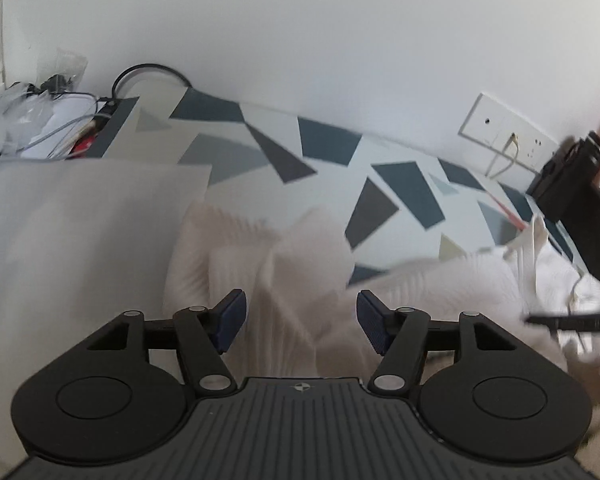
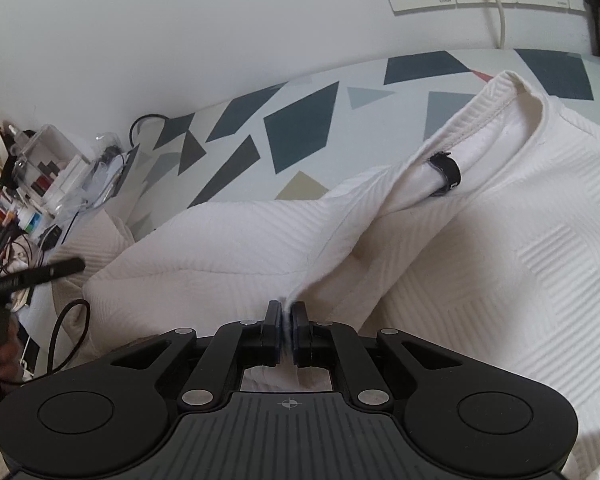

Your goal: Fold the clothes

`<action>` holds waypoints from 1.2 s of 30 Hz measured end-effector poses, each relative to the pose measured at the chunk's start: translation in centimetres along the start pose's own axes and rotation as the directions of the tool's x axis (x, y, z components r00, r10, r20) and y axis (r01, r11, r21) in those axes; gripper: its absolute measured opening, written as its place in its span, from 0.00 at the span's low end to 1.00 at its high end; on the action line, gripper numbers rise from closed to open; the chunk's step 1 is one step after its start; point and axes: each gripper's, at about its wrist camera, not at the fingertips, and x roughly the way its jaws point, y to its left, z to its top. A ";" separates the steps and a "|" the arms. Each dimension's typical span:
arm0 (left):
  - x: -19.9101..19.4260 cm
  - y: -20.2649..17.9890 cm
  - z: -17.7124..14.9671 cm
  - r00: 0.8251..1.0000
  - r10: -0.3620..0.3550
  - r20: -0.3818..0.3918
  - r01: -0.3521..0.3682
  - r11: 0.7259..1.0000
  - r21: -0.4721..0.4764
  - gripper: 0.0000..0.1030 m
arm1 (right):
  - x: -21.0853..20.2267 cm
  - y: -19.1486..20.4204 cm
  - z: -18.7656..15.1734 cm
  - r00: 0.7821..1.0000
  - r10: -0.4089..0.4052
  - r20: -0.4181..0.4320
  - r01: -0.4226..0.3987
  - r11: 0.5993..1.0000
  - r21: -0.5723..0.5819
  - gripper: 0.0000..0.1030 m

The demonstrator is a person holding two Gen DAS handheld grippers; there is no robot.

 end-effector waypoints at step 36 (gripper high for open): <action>-6.3 1.1 1.7 0.981 -0.052 0.184 0.005 0.969 0.247 0.46 | -0.6 -0.3 2.6 0.998 0.013 0.053 -0.015 0.999 0.029 0.23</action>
